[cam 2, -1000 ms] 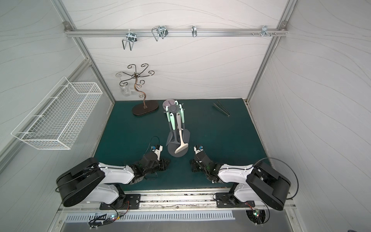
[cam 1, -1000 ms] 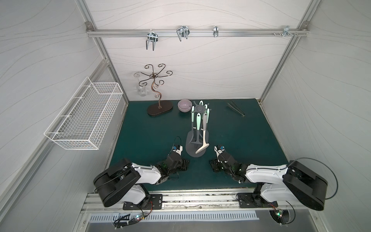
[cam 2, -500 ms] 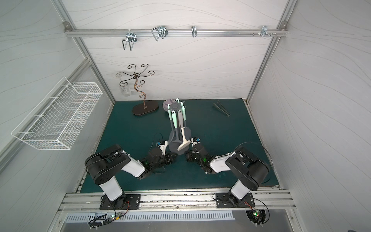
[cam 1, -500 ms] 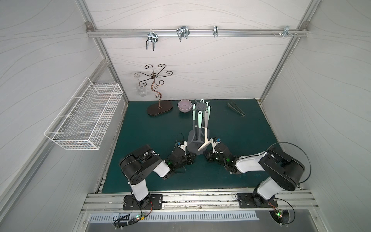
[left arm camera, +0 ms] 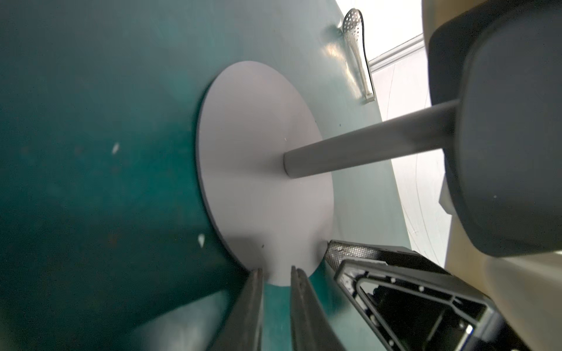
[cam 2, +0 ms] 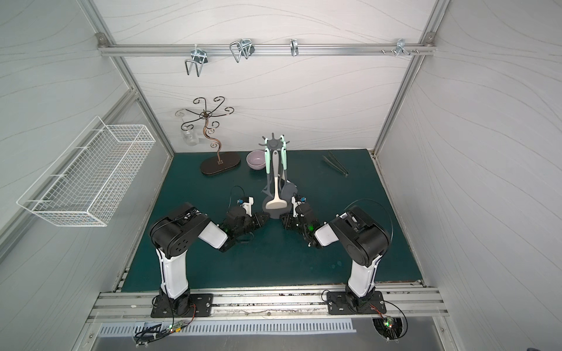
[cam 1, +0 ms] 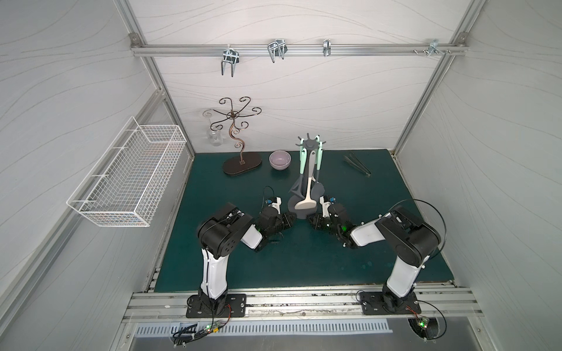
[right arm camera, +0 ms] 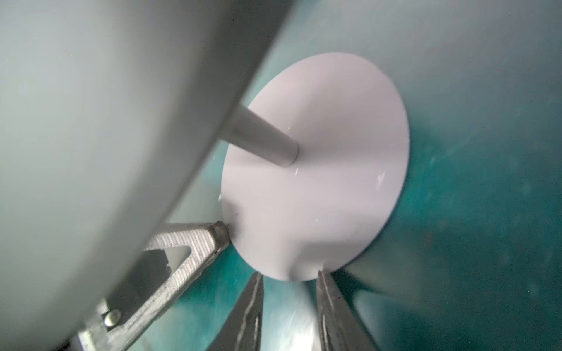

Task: Take the spatula off the kitchen utensil rack
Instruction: Move the rack to the center of the board.

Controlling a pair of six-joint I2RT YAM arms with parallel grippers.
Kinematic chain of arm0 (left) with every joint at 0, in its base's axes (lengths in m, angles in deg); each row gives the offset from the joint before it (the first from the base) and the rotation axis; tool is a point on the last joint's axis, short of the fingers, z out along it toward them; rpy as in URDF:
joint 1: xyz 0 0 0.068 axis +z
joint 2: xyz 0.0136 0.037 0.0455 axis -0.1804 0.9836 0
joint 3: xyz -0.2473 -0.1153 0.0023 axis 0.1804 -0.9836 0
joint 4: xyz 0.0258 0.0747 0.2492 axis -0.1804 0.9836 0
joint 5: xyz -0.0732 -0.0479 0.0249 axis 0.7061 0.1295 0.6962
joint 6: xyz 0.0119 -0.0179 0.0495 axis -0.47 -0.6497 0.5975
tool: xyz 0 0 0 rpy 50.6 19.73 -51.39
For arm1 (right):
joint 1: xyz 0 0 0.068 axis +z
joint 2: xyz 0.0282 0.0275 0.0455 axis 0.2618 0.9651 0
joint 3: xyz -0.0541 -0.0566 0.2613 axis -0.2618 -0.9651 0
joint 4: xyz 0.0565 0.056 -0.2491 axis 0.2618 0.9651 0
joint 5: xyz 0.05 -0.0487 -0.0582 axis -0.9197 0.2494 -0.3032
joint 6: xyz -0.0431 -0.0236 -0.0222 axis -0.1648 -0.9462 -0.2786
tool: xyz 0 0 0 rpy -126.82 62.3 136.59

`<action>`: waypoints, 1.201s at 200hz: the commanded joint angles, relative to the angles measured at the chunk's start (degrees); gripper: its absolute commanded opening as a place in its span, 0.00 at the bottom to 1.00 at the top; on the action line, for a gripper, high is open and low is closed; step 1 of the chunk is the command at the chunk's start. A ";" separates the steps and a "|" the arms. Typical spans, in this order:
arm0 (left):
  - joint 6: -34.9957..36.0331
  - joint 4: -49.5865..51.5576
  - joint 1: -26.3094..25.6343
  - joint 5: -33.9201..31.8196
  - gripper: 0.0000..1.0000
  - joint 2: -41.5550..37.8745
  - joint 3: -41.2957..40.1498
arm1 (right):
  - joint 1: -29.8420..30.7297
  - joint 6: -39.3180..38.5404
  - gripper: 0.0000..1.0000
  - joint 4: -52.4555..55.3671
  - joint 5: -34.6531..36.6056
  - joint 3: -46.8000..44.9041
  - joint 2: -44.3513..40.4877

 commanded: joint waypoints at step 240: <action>16.16 40.23 9.72 -1.66 0.41 -26.41 2.03 | -5.57 -18.06 0.73 40.74 8.50 -2.81 -36.88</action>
